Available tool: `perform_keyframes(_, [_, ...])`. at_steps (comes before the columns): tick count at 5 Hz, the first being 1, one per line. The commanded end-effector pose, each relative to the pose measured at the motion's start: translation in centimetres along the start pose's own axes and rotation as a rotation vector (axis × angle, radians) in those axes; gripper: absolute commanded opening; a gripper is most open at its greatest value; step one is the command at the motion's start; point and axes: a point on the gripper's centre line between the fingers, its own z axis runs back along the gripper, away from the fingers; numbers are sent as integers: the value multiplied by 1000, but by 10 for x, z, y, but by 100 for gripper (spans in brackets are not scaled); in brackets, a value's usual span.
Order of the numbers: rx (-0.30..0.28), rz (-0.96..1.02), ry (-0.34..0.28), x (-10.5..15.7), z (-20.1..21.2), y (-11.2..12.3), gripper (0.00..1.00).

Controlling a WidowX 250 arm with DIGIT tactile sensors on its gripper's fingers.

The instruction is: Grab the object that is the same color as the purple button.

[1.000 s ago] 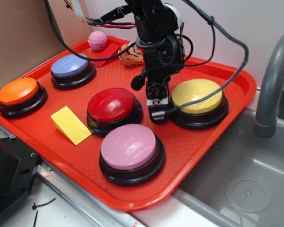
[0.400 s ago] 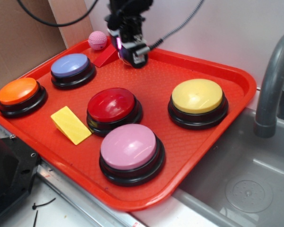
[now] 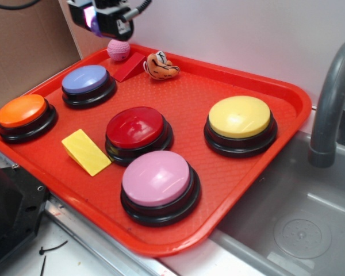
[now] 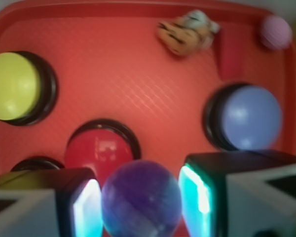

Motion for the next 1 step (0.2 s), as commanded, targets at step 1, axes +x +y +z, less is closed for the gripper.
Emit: perform_keyframes(1, [46, 141, -17, -12, 10, 16, 0])
